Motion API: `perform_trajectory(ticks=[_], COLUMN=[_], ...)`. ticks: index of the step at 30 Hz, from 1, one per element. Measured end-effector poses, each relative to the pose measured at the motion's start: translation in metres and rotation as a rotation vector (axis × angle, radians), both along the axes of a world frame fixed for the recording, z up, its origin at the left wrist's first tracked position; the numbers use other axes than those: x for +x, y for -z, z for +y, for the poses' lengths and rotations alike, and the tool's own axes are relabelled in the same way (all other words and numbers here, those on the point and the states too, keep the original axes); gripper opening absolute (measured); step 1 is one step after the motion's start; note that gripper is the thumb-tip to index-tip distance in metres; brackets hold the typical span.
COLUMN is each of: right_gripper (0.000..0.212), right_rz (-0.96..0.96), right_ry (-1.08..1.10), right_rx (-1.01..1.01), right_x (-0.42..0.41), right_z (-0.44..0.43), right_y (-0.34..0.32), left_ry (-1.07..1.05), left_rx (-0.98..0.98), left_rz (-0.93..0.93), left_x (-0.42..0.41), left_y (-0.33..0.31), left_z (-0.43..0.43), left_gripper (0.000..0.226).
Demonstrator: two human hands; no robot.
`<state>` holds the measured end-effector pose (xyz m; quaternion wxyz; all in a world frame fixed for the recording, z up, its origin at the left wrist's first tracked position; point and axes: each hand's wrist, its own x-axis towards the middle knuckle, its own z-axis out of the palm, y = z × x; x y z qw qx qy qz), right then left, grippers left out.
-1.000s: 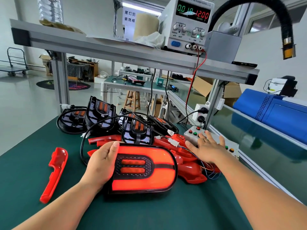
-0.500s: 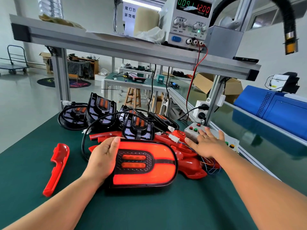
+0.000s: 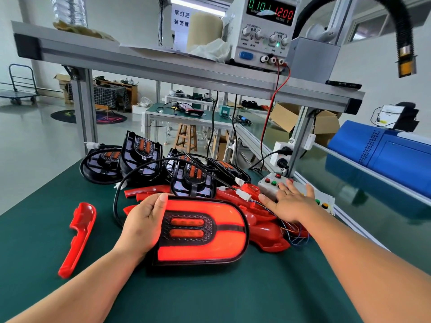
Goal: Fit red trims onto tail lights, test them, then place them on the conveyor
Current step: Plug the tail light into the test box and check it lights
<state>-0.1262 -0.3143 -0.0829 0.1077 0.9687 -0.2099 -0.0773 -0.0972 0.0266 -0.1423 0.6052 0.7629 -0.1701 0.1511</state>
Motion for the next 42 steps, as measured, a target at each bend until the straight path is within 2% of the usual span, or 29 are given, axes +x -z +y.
perform_trajectory(ticks=[5,9,15,19,24,29,33,40,42], right_gripper=[0.119,0.115,0.124,0.112,0.118,0.113,0.101,0.092,0.077], right_rz=[-0.07,-0.088,-0.07,-0.039,-0.025,-0.024,-0.023,-0.063,-0.147], right_ry=[-0.036,-0.071,-0.088,-0.092,-0.076,-0.061,-0.058,-0.045,-0.054], right_rx=[0.045,0.086,0.041,-0.01,-0.012,-0.012,-0.005,0.05,0.111], right_x=[0.006,0.022,0.034,0.036,0.035,0.035,0.034,0.031,0.029], right_z=[0.0,0.005,0.005,0.005,0.007,0.01,0.011,0.011,0.014], right_y=[-0.002,-0.002,0.001,-0.001,-0.001,-0.001,0.0,-0.003,-0.005], left_ry=[0.033,0.032,0.032,0.046,0.059,0.066,0.066,0.113,0.148], left_rx=[-0.052,-0.043,-0.03,-0.032,-0.036,-0.043,-0.037,-0.081,-0.122], left_rz=[-0.008,-0.015,0.002,0.011,0.027,0.028,0.022,0.083,0.136], left_x=[-0.002,-0.001,0.0,-0.001,-0.004,-0.006,-0.005,0.0,0.002], left_y=[0.001,0.001,0.0,-0.002,-0.005,-0.007,-0.006,-0.001,0.001], left_z=[-0.001,-0.001,-0.001,-0.002,-0.002,-0.002,0.0,0.002,0.002], left_gripper=[0.051,0.048,0.053,0.051,0.042,0.043,0.057,0.077,0.084])
